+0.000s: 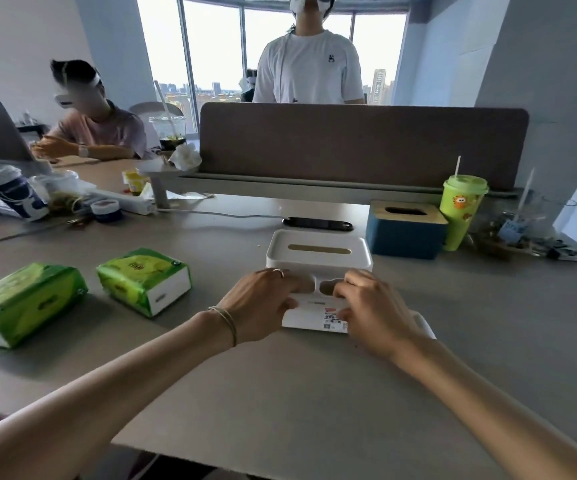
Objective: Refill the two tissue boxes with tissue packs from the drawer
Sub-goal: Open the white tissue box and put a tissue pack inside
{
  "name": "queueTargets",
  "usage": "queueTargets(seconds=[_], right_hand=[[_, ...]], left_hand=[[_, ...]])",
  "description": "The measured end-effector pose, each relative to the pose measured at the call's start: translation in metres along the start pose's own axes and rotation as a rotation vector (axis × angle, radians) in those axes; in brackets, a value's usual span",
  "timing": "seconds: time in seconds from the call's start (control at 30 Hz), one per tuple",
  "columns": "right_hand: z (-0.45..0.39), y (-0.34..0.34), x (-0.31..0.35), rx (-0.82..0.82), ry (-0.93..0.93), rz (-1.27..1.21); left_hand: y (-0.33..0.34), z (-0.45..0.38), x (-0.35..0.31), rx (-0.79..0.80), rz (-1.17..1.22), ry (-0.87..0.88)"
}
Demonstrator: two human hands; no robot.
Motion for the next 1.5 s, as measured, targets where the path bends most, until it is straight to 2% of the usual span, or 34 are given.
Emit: queueTargets(seconds=[0.13, 0.37, 0.9, 1.0, 1.07, 1.33, 1.5], right_hand=[[0.000, 0.000, 0.000, -0.002, -0.007, -0.043], [0.000, 0.007, 0.001, 0.011, -0.025, -0.022], [-0.005, -0.004, 0.003, 0.047, -0.011, -0.039], [-0.010, -0.013, 0.002, -0.005, -0.033, -0.104], [-0.012, -0.018, 0.002, -0.042, -0.079, -0.057], [-0.004, -0.073, -0.003, -0.313, -0.121, 0.021], [0.030, -0.100, -0.043, -0.345, -0.064, 0.082]], left_hand=[[0.003, 0.001, -0.002, -0.036, 0.048, 0.006], [0.001, 0.001, -0.003, -0.131, -0.012, 0.020], [-0.014, -0.010, 0.002, -0.136, 0.039, -0.034], [-0.020, -0.015, -0.004, -0.110, 0.021, 0.003], [-0.022, -0.014, -0.009, -0.121, -0.042, 0.039], [-0.058, -0.019, -0.042, -0.364, -0.095, 0.124], [-0.049, -0.043, -0.093, -0.383, -0.056, 0.197]])
Point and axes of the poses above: each hand's wrist, its own z-axis away from the middle knuckle, its own y-axis out of the palm, x = y × z, the point moved 9 cm from there along -z, towards the middle knuckle, and after that the axes turned 5 degrees about z, right-handed, at the moved point
